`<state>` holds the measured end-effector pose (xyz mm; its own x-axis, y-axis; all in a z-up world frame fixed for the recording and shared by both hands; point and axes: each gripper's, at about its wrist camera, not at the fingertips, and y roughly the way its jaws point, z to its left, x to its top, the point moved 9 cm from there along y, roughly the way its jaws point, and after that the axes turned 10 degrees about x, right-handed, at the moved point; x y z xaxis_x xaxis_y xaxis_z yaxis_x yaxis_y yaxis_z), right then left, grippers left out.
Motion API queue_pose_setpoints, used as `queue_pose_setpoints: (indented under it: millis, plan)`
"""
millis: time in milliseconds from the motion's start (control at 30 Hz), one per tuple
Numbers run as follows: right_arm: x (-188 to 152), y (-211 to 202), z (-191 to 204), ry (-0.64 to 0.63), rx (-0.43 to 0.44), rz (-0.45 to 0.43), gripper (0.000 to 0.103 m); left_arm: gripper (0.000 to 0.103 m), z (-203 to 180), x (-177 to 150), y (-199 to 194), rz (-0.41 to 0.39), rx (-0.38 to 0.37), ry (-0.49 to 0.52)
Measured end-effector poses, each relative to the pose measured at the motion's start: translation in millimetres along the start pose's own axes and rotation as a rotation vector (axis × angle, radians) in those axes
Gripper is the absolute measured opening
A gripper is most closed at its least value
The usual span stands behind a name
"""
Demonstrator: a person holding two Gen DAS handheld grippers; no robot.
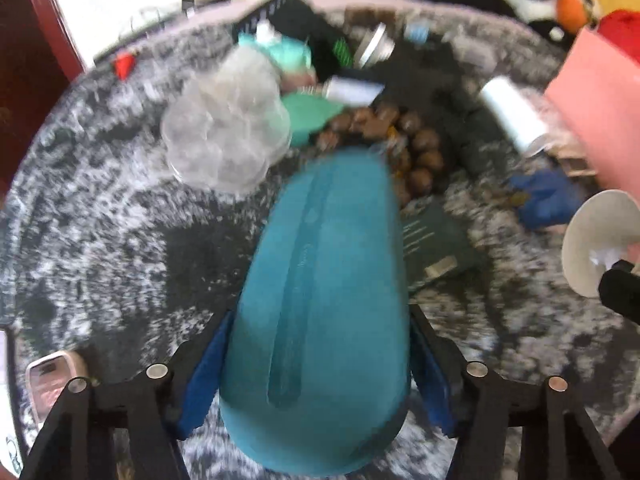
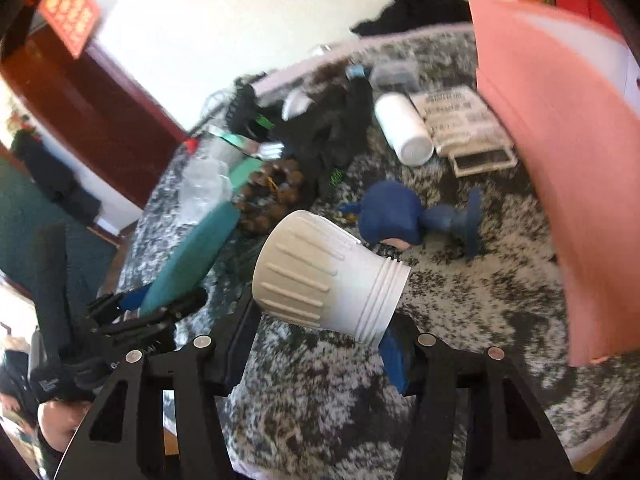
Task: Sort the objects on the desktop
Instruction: 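Grasp the teal glasses case with the left tool while the right tool grasps the white lamp cup, then carry the teal case and white cup into the pink box and release both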
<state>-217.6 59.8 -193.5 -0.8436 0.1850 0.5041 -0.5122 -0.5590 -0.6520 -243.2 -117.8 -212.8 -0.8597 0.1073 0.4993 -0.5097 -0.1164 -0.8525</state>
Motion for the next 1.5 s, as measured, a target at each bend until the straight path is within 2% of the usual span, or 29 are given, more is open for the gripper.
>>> queue_pose_setpoints:
  millis: [33, 133, 300, 433, 567, 600, 633, 700, 767, 833, 867, 900, 933, 1000, 1033, 1100, 1167, 1267, 1300, 1333, 1367, 1500]
  plan:
    - [0, -7, 2, -0.015, 0.005, -0.011, 0.058, 0.056, -1, -1, -8, -0.017, -0.004, -0.002]
    - [-5, -35, 6, -0.056, -0.001, -0.049, 0.058, 0.041, -5, -5, -29, -0.042, -0.019, -0.024]
    - [-9, -76, 2, -0.101, -0.021, -0.119, 0.058, 0.037, -15, -2, -56, -0.116, -0.017, -0.030]
    - [-7, -108, -3, -0.128, -0.035, -0.183, 0.058, 0.034, -20, 2, -62, -0.127, -0.026, -0.067]
    - [3, -147, -3, -0.147, -0.031, -0.280, 0.058, 0.032, -42, 15, -89, -0.181, -0.063, -0.059]
    - [9, -162, -4, -0.152, -0.042, -0.321, 0.058, 0.029, -49, 17, -97, -0.198, -0.073, -0.054]
    - [13, -172, -5, -0.152, -0.046, -0.345, 0.058, 0.002, -56, 20, -105, -0.216, -0.082, -0.047]
    - [21, -192, -12, -0.148, -0.061, -0.400, 0.058, 0.000, -72, 27, -121, -0.251, -0.091, -0.019]
    - [27, -208, -24, -0.138, -0.088, -0.441, 0.058, 0.000, -85, 25, -115, -0.224, -0.096, 0.019]
    - [29, -214, -36, -0.117, -0.105, -0.447, 0.058, 0.007, -97, 20, -104, -0.187, -0.095, 0.052]
    - [28, -214, -42, -0.103, -0.105, -0.440, 0.058, 0.013, -98, 7, -81, -0.118, -0.071, 0.051]
    - [28, -214, -48, -0.090, -0.106, -0.434, 0.058, 0.020, -99, -6, -60, -0.056, -0.052, 0.048]
    - [28, -214, -53, -0.076, -0.107, -0.427, 0.058, 0.033, -98, -18, -48, -0.027, -0.053, 0.039]
    - [28, -210, -57, -0.068, -0.090, -0.413, 0.058, 0.039, -95, -34, -43, -0.069, -0.055, 0.032]
    - [29, -209, -57, -0.075, -0.092, -0.413, 0.058, 0.069, -92, -37, -45, -0.093, -0.038, 0.031]
    - [28, -207, -57, -0.091, -0.094, -0.411, 0.058, 0.096, -78, -45, -38, -0.047, 0.068, -0.003]
    - [27, -204, -55, -0.101, -0.090, -0.407, 0.058, 0.096, -69, -50, -29, -0.028, 0.111, -0.034]
    - [26, -198, -53, -0.096, -0.078, -0.392, 0.058, 0.098, -82, -62, -5, 0.065, 0.054, -0.005]
    - [26, -196, -53, -0.094, -0.076, -0.388, 0.058, 0.088, -88, -66, 1, 0.086, 0.033, 0.005]
    - [25, -193, -53, -0.092, -0.075, -0.385, 0.058, 0.068, -95, -69, 2, 0.098, 0.014, 0.009]
    - [25, -193, -52, -0.094, -0.075, -0.385, 0.058, 0.068, -101, -71, 3, 0.107, 0.000, 0.012]
    - [26, -198, -52, -0.098, -0.077, -0.400, 0.058, 0.067, -103, -71, -14, 0.075, 0.028, 0.014]
